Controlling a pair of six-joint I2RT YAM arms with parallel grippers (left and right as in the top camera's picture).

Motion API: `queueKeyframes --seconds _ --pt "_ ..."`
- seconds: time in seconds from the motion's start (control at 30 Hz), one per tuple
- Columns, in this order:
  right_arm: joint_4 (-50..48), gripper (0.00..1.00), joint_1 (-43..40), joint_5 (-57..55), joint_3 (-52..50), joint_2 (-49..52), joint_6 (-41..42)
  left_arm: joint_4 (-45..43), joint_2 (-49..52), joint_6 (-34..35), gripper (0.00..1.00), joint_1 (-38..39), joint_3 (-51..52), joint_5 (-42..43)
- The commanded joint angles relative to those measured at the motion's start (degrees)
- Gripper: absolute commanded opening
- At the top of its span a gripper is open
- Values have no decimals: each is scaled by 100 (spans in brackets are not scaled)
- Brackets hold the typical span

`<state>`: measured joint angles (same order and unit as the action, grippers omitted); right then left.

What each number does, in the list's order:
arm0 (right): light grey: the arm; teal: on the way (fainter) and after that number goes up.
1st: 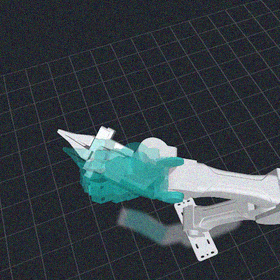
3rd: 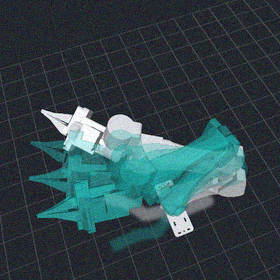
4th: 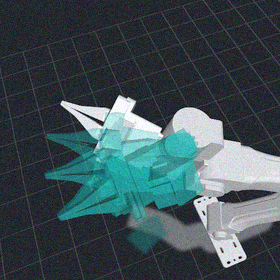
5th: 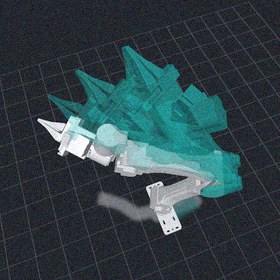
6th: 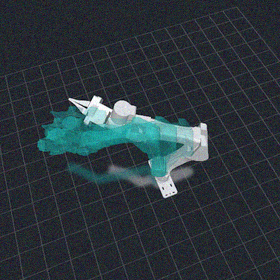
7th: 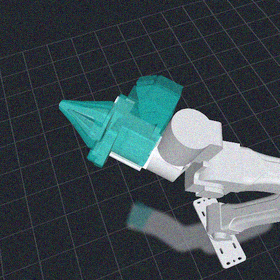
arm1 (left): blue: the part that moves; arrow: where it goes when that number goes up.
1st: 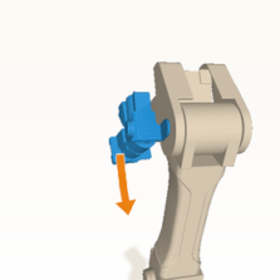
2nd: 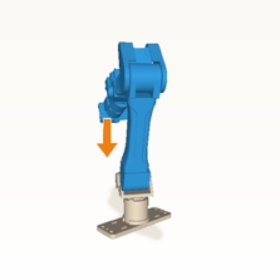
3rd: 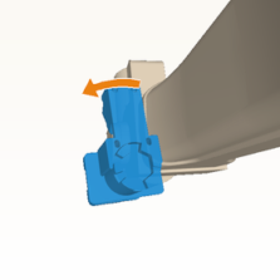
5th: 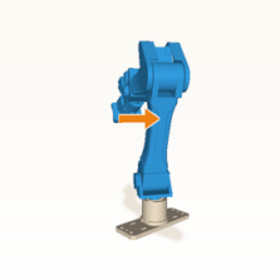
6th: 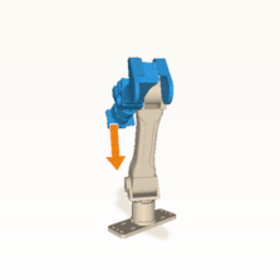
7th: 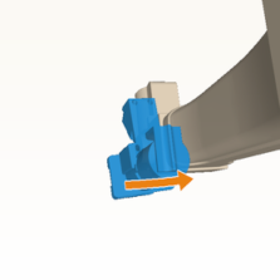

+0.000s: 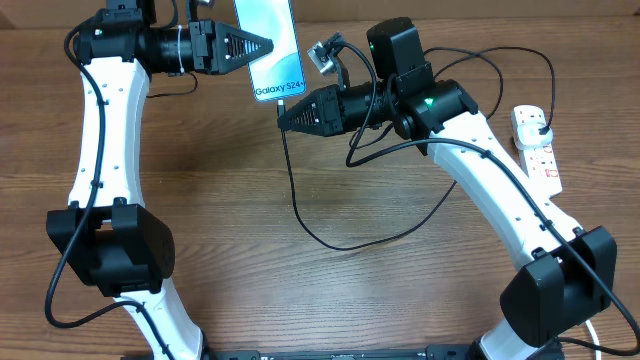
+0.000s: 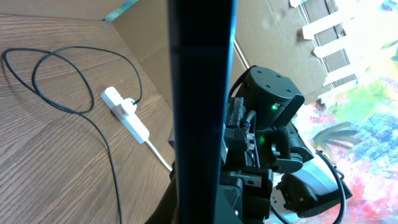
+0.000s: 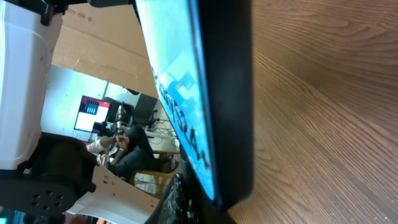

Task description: Plug charger to phone and switch on socket

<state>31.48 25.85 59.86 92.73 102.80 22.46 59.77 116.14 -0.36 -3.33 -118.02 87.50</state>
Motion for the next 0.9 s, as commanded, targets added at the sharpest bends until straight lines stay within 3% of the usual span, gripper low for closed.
queueKeyframes --seconds 0.0,0.87 --pt "-39 4 -55 197 72 -26 11 -48 -31 13 4 37 -57 315" --pt "-4 4 -142 197 72 -26 11 -46 -31 79 4 39 -59 317"
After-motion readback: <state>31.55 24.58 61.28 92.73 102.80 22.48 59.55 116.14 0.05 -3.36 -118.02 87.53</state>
